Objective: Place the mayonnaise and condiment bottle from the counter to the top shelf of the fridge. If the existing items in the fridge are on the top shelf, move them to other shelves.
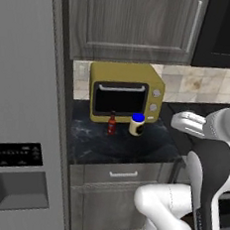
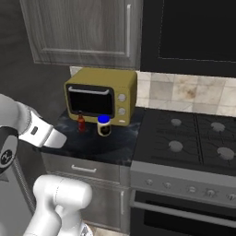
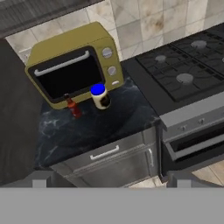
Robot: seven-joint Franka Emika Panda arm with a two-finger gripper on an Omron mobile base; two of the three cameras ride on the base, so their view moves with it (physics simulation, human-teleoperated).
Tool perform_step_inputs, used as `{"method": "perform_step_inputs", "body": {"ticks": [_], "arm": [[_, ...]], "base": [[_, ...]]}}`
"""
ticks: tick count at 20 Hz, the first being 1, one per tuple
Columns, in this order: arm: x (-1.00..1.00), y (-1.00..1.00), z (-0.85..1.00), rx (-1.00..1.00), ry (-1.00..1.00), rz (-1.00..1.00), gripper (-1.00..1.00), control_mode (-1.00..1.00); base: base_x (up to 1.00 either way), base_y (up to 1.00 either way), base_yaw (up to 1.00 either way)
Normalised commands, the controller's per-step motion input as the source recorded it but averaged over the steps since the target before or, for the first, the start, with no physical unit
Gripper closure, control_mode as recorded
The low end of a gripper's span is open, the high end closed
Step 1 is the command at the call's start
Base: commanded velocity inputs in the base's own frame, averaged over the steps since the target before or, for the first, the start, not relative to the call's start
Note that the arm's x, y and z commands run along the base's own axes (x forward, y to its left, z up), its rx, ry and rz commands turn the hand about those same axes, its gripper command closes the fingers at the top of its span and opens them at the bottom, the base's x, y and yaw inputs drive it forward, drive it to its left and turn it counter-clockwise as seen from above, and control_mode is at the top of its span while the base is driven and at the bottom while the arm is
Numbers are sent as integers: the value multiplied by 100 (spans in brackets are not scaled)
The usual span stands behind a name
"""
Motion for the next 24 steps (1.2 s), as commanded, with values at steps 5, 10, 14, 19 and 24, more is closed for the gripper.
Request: {"method": "perform_step_inputs", "body": {"ticks": [5, 10, 14, 19, 24], "arm": [[26, -17, -17, 0, 5, 9, -100, -100], [74, -11, -35, -3, 11, 11, -100, -100], [77, -11, -42, -7, 6, 10, -100, -100], [96, 0, -58, -13, 5, 2, -100, -100], [83, 0, -53, -8, 1, 2, -100, -100]], "base": [[0, -3, 3], [0, 0, 0], [0, 0, 0], [0, 0, 0], [0, 0, 0]]}}
